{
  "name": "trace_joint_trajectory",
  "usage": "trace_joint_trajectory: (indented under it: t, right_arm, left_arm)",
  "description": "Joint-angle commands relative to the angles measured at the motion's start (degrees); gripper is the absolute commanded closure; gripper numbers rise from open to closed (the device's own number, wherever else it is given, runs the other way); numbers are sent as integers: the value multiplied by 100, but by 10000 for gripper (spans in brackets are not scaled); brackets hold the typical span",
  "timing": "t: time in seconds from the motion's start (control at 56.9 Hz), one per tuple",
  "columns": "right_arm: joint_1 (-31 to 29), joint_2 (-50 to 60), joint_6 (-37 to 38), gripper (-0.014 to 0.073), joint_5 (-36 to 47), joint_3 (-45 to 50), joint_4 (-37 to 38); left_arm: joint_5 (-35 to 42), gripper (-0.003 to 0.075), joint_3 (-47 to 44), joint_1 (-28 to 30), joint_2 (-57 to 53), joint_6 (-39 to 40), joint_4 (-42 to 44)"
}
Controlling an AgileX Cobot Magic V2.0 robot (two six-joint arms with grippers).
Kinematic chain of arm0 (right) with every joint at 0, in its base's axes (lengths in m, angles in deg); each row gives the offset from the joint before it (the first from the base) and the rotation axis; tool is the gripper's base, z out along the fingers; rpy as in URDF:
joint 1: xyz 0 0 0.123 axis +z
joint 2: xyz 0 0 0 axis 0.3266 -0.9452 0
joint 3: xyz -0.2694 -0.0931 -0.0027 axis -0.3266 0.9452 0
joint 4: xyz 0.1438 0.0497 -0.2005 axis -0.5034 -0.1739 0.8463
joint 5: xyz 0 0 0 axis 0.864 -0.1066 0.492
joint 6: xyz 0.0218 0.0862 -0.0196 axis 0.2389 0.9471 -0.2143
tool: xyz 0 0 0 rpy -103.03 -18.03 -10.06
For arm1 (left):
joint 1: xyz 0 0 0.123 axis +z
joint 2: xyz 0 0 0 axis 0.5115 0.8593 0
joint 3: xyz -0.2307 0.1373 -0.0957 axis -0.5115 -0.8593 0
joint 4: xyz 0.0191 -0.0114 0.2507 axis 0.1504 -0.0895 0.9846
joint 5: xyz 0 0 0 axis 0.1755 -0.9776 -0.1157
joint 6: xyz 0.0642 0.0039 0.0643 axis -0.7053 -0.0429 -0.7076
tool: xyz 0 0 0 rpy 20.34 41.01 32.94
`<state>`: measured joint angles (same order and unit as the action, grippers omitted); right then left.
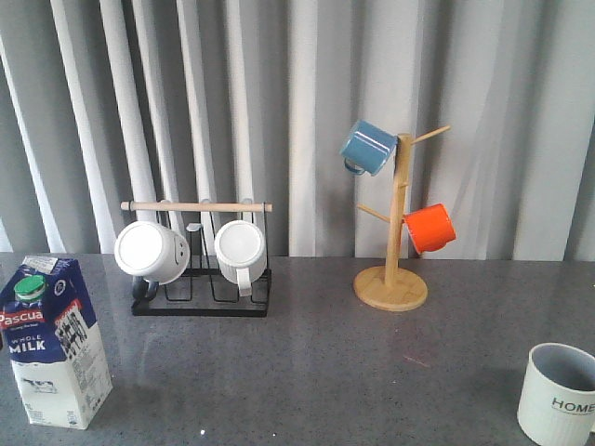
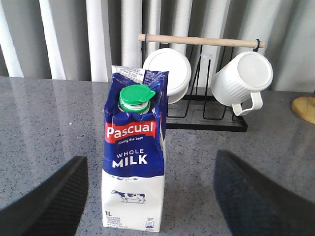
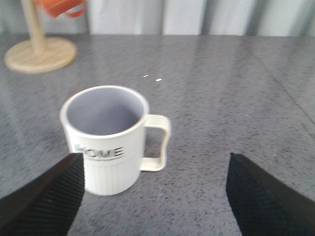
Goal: Place milk next to cup
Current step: 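Close the right gripper on the white HOME mug's handle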
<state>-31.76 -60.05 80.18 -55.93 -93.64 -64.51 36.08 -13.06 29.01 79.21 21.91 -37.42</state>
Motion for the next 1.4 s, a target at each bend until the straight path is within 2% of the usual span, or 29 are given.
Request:
trace_joint_trajectory:
  t: [0.0, 0.193, 0.334, 0.509, 0.667, 0.825, 1.387]
  right_arm:
    - [-177, -176, -91, 25, 1434, 319, 65]
    - [-187, -949, -704, 25, 2880, 824, 41]
    - [-346, -1705, -767, 25, 3237, 697, -66]
    - [-603, -2262, -767, 25, 3790, 673, -595]
    - [-646, -2587, -747, 25, 3858, 495, -401]
    - [-646, -2855, -665, 25, 4278, 421, -298]
    - [-646, -3470, -462, 25, 5039, 300, -190]
  left_arm:
    - [461, 200, 197, -34, -41, 7, -30]
    - [461, 200, 197, -34, -41, 7, -30]
    - [461, 200, 197, -34, -41, 7, -30]
    - [461, 200, 197, -34, -41, 7, -30]
    - [461, 200, 197, -34, -41, 7, -30]
    - [461, 200, 197, -34, -41, 7, -30]
    - [461, 200, 197, -34, -41, 7, -30]
